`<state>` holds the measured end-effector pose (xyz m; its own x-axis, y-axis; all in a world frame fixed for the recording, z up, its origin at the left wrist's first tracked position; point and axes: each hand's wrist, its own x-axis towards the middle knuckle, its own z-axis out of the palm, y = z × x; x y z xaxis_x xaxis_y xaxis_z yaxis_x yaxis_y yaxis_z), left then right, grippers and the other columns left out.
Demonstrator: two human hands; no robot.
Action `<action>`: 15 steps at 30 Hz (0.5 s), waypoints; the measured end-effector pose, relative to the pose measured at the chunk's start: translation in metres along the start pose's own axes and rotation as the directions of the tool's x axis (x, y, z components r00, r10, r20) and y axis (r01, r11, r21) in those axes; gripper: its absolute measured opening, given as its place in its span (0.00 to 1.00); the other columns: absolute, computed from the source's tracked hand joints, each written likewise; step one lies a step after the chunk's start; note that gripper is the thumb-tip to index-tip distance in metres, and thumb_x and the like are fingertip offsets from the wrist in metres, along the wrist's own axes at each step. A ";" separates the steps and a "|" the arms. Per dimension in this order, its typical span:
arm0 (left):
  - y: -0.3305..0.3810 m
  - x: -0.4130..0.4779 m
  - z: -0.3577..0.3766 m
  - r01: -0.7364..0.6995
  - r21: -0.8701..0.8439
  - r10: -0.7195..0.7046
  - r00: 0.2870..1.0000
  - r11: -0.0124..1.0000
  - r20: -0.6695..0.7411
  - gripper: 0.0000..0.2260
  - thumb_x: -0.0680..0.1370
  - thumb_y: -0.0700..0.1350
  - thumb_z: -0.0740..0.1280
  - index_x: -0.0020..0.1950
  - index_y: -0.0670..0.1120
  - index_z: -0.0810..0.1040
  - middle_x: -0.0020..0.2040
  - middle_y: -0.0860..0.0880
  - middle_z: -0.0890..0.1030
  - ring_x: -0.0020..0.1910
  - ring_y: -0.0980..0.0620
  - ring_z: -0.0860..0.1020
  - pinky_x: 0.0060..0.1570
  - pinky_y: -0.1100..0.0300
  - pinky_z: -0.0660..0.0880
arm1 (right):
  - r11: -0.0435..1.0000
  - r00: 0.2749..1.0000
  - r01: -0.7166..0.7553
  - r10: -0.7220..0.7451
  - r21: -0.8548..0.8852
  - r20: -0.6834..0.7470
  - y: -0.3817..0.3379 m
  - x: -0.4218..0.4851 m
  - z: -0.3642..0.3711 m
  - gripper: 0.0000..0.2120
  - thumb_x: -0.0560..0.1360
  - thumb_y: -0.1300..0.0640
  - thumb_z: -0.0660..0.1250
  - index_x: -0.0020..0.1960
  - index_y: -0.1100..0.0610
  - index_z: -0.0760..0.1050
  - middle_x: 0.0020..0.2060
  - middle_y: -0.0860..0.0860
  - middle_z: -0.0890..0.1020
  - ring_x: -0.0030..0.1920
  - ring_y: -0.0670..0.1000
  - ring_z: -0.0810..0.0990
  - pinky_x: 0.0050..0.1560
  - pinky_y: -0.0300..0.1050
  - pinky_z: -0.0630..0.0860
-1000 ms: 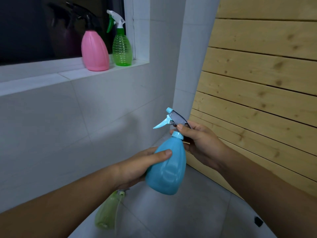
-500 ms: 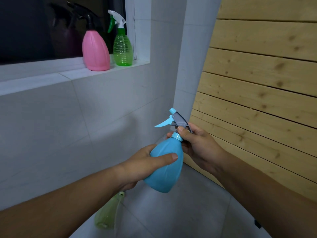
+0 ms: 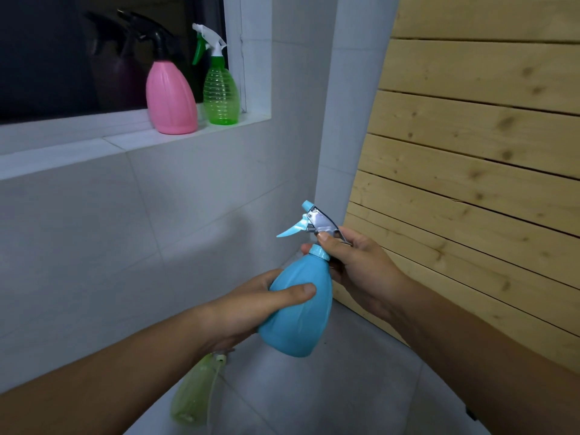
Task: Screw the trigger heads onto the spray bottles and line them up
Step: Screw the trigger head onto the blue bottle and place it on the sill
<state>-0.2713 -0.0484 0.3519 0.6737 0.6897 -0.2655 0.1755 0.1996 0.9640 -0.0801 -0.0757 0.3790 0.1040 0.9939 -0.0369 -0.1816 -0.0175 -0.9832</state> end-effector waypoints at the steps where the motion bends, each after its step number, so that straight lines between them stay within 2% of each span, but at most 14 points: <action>1: 0.000 0.000 -0.001 0.002 -0.020 -0.001 1.000 1.000 0.030 0.25 0.73 0.56 0.74 0.68 0.49 0.78 0.60 0.44 0.86 0.57 0.45 0.85 0.55 0.50 0.81 | 1.000 1.000 0.001 -0.001 -0.012 0.011 -0.002 -0.001 0.000 0.13 0.79 0.55 0.66 0.63 0.55 0.77 0.53 0.55 0.86 0.56 0.50 0.85 0.53 0.48 0.80; 4: 0.002 -0.001 -0.005 -0.022 -0.049 0.025 0.997 0.999 0.066 0.26 0.73 0.54 0.73 0.70 0.48 0.77 0.61 0.43 0.85 0.58 0.45 0.84 0.57 0.50 0.79 | 0.999 0.999 0.003 -0.002 -0.038 0.036 -0.008 -0.003 0.002 0.14 0.78 0.51 0.66 0.62 0.55 0.78 0.54 0.55 0.86 0.55 0.50 0.85 0.50 0.44 0.79; 7: 0.010 -0.004 -0.013 -0.089 -0.045 0.089 0.996 0.995 -0.016 0.25 0.73 0.55 0.73 0.68 0.49 0.78 0.62 0.43 0.85 0.59 0.45 0.84 0.61 0.46 0.78 | 0.998 0.998 0.012 -0.008 -0.066 0.061 -0.006 -0.004 0.009 0.16 0.76 0.49 0.67 0.58 0.58 0.79 0.51 0.54 0.86 0.51 0.51 0.85 0.49 0.44 0.80; 11: 0.031 -0.015 -0.039 -0.198 -0.050 0.184 0.962 0.979 -0.200 0.22 0.75 0.54 0.72 0.65 0.45 0.80 0.60 0.39 0.85 0.59 0.42 0.84 0.62 0.44 0.78 | 0.984 0.991 0.050 -0.027 -0.169 0.132 0.000 -0.003 0.033 0.24 0.70 0.49 0.74 0.63 0.55 0.76 0.55 0.53 0.86 0.57 0.54 0.84 0.60 0.54 0.79; 12: 0.035 -0.017 -0.046 -0.222 -0.056 0.202 0.949 0.974 -0.243 0.25 0.73 0.55 0.74 0.66 0.43 0.79 0.61 0.38 0.85 0.60 0.40 0.84 0.63 0.42 0.78 | 0.982 0.985 0.067 -0.037 -0.176 0.170 0.000 -0.001 0.041 0.25 0.70 0.50 0.75 0.65 0.53 0.74 0.55 0.52 0.86 0.57 0.53 0.84 0.60 0.54 0.79; 15: 0.048 -0.023 -0.067 -0.290 -0.059 0.253 0.904 0.955 -0.345 0.34 0.68 0.58 0.77 0.69 0.44 0.75 0.62 0.41 0.84 0.62 0.41 0.83 0.66 0.38 0.76 | 0.973 0.963 0.161 -0.118 -0.167 0.242 -0.010 0.013 0.070 0.30 0.67 0.57 0.76 0.67 0.51 0.71 0.57 0.49 0.85 0.57 0.50 0.84 0.52 0.43 0.81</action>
<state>-0.3267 -0.0083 0.4039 0.4054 0.9141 -0.0006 -0.0706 0.0319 0.9970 -0.1456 -0.0550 0.4009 -0.1153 0.9856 0.1237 0.0034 0.1249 -0.9922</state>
